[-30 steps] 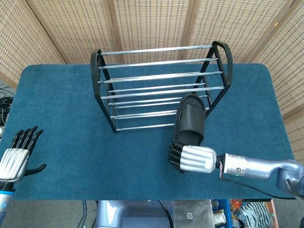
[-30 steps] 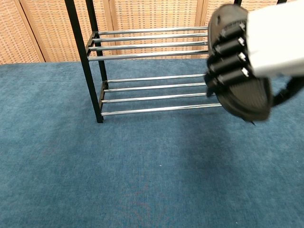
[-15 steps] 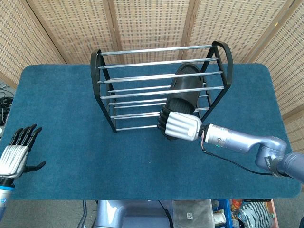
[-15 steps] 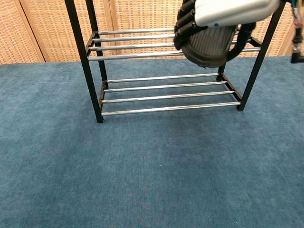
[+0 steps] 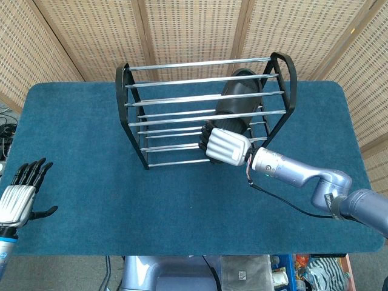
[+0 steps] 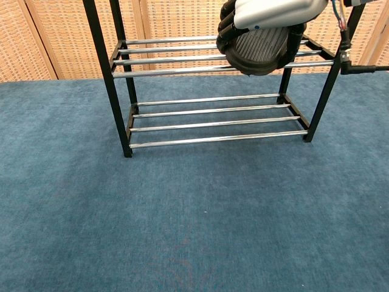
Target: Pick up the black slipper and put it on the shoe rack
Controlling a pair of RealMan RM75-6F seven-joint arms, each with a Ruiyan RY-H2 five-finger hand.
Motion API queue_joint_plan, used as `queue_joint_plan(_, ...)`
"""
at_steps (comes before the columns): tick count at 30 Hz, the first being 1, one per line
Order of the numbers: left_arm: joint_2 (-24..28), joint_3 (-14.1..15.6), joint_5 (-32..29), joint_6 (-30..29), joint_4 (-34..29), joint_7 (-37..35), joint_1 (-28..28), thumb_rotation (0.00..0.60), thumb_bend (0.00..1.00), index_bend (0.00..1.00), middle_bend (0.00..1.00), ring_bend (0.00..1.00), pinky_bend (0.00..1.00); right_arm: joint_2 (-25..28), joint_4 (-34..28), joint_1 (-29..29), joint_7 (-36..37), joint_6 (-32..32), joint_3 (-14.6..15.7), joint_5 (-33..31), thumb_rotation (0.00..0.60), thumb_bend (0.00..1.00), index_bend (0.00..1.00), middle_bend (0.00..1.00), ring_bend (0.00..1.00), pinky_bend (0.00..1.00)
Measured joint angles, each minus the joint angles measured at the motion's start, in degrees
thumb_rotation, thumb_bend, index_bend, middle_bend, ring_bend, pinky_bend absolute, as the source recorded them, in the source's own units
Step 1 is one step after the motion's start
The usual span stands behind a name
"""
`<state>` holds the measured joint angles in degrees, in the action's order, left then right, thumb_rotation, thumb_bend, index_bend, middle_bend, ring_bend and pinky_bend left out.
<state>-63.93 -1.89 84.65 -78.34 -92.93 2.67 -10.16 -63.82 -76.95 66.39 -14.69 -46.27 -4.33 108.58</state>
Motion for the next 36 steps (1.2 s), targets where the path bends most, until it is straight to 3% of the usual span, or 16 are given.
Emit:
queue_joint_plan(3, 0.07, 0.0, 0.04, -0.13, 0.02, -0.16, 0.03, 0.6, 0.14, 0.0, 0.0, 0.0, 0.0, 0.36, -0.65, -0.04, -1.85, 1.74, -0.44, -1.6, 0.6, 0.59, 0.16, 0.02, 0.0, 0.12)
queue_joint_plan(6, 0.15, 0.03, 0.11, -0.19, 0.0, -0.31, 0.04, 0.6, 0.14, 0.0, 0.0, 0.0, 0.0, 0.81, -1.7, -0.29, -4.53, 3.17, -1.09, -3.65, 0.6, 0.47, 0.08, 0.0, 0.0, 0.0)
queue_joint_plan(14, 0.33, 0.18, 0.54, -0.6, -0.15, -0.62, 0.15, 0.6, 0.14, 0.0, 0.0, 0.0, 0.0, 1.9, -6.26, -1.93, -11.98, 4.82, -2.61, -8.22, 0.6, 0.43, 0.05, 0.0, 0.0, 0.0)
queue_joint_plan(22, 0.41, 0.38, 0.94, -0.88, -0.11, -0.91, 0.27, 0.6, 0.14, 0.0, 0.0, 0.0, 0.0, 3.03, -10.32, -4.08, -14.68, 1.99, -1.84, -7.36, 0.6, 0.41, 0.05, 0.0, 0.0, 0.0)
queue_joint_plan(28, 0.56, 0.57, 1.43, -1.46, -0.21, -1.22, 0.52, 0.6, 0.14, 0.0, 0.0, 0.0, 0.0, 3.72, -12.38, -7.39, -16.28, -4.26, -0.35, -4.32, 0.6, 0.34, 0.03, 0.0, 0.0, 0.0)
queue_joint_plan(36, 0.96, 1.03, 2.79, -2.82, -0.56, -1.67, 1.11, 0.6, 0.14, 0.0, 0.0, 0.0, 0.0, 3.48, -12.94, -17.36, -15.12, -18.56, 3.23, -1.56, 0.6, 0.32, 0.03, 0.0, 0.0, 0.0)
